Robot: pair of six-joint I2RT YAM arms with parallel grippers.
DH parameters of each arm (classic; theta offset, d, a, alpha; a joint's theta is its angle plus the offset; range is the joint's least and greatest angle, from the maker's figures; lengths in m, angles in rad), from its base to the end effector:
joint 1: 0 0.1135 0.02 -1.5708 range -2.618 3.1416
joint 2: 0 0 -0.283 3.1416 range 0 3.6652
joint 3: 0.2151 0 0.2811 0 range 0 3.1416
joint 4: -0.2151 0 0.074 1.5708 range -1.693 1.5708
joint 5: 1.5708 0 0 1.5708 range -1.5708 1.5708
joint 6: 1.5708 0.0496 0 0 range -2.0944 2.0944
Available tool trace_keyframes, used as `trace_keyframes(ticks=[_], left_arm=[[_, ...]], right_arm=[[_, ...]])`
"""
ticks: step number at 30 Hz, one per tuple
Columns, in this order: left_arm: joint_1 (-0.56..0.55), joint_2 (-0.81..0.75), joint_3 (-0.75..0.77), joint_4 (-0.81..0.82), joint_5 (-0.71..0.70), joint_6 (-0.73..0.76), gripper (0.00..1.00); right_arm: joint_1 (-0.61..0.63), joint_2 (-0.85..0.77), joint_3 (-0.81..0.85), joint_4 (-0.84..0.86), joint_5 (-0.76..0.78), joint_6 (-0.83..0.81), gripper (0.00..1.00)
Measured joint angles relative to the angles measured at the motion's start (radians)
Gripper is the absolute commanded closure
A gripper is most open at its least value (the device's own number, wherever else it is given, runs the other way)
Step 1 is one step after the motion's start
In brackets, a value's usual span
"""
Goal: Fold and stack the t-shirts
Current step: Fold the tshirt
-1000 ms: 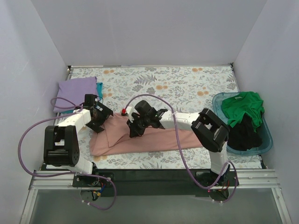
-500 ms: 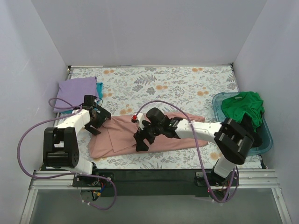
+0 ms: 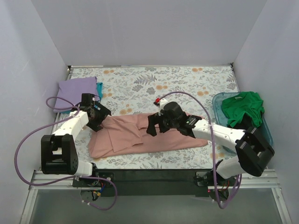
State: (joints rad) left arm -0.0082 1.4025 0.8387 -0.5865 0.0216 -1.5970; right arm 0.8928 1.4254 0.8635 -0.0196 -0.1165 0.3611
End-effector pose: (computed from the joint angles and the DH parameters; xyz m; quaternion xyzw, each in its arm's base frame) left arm 0.2872 -0.0034 0.1836 -0.6961 0.6869 -0.1574 0.1374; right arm 0.2128 0.2734 0.2303 -0.2575 0.8405 0.3195 0.3537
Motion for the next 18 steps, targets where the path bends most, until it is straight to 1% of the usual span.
trace_keyframes(ticks=[3,4,6,8,9,10,13,18], left_arm=[[0.0,0.007,0.0,0.008,0.009,0.004,0.27],[0.0,0.013,0.0,0.012,0.009,0.004,0.36],[0.0,0.032,0.0,0.014,0.009,0.002,0.45],[0.0,0.053,0.0,0.019,0.014,0.003,0.64],[0.0,0.057,0.0,0.02,0.014,0.001,0.64],[0.0,0.058,-0.002,0.026,0.017,0.004,0.77],[0.0,0.06,-0.008,0.042,0.022,-0.004,1.0],[0.0,0.082,-0.001,0.047,0.018,0.001,1.0]], right_arm=[[-0.101,-0.023,-0.053,-0.02,0.039,0.046,0.02],[-0.138,-0.036,-0.073,-0.026,0.049,0.057,0.02],[-0.201,-0.065,-0.109,-0.038,0.065,0.074,0.01],[-0.251,-0.098,-0.143,-0.043,0.078,0.081,0.02],[-0.266,-0.107,-0.152,-0.047,0.079,0.082,0.02],[-0.291,-0.116,-0.163,-0.046,0.082,0.082,0.02],[-0.352,-0.13,-0.198,-0.045,0.085,0.084,0.02],[-0.443,-0.121,-0.238,-0.055,0.091,0.08,0.02]])
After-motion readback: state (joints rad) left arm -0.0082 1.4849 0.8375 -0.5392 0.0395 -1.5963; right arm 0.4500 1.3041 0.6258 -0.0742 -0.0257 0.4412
